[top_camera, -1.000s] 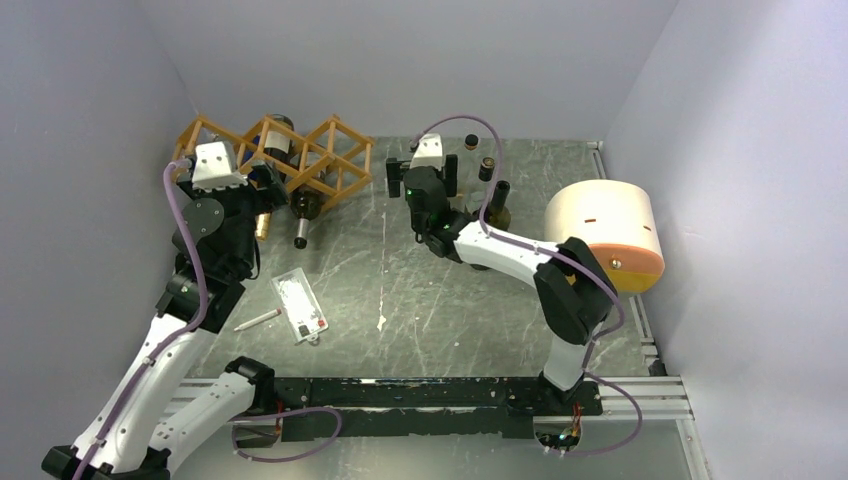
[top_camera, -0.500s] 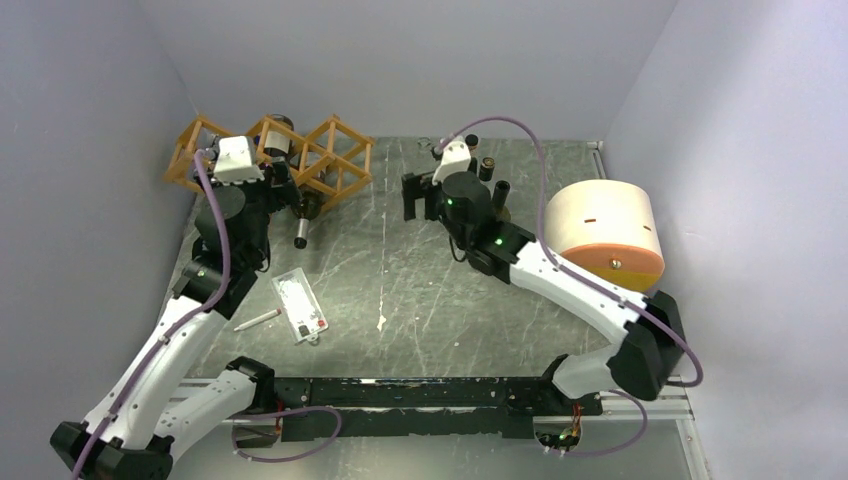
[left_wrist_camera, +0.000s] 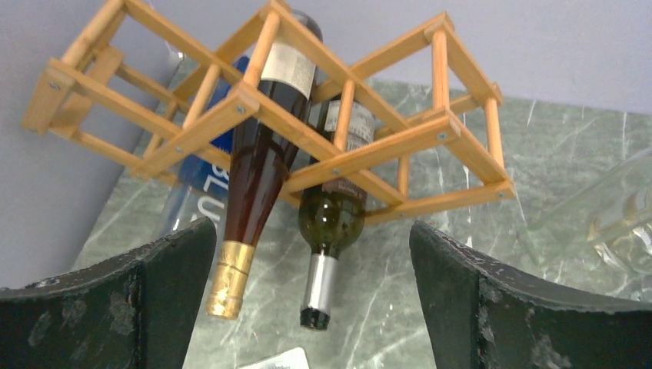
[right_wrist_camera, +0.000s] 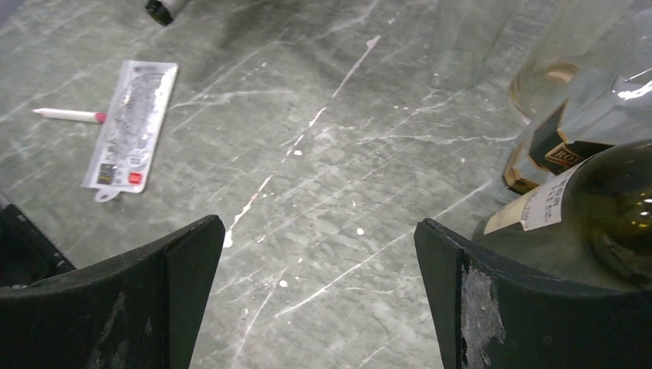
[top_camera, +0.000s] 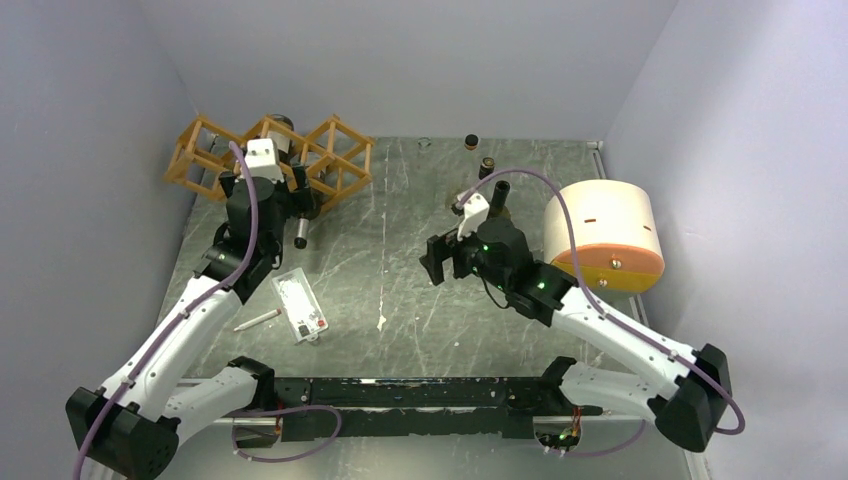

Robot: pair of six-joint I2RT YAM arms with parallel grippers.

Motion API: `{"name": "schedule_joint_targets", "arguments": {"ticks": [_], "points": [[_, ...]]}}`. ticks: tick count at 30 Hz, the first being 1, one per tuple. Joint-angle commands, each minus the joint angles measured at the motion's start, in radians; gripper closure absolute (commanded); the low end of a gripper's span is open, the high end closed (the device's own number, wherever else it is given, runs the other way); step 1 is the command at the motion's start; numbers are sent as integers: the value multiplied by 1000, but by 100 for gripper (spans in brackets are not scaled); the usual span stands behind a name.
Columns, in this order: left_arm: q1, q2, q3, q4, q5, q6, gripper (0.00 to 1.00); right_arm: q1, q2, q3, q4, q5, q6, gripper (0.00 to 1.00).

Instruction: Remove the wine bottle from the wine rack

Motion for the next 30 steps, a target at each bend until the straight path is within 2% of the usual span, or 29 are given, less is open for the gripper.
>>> {"name": "schedule_joint_targets", "arguments": {"ticks": [1,6,8,11,15,20,22,30], "points": [[10,-18,12,-138,35,-124,1,-2,-62,-51,24,-98,32,0],[35,-16,-18,-288,164,-176,1,-2,-90,-72,38,-138,46,0],[52,-5,-27,-336,255,-145,1,-2,-103,-77,47,-143,46,0],[79,4,-29,-390,292,-87,1,-2,-124,-92,66,-150,48,0],[128,4,-43,-365,430,19,1,-1,-143,-111,85,-156,46,0],[127,122,-16,-349,577,76,11,-2,-142,-111,79,-161,50,0],[120,197,12,-352,554,69,12,-1,-141,-110,77,-163,51,0],[111,429,95,-325,274,65,16,-1,-158,-108,67,-146,46,0]]}}
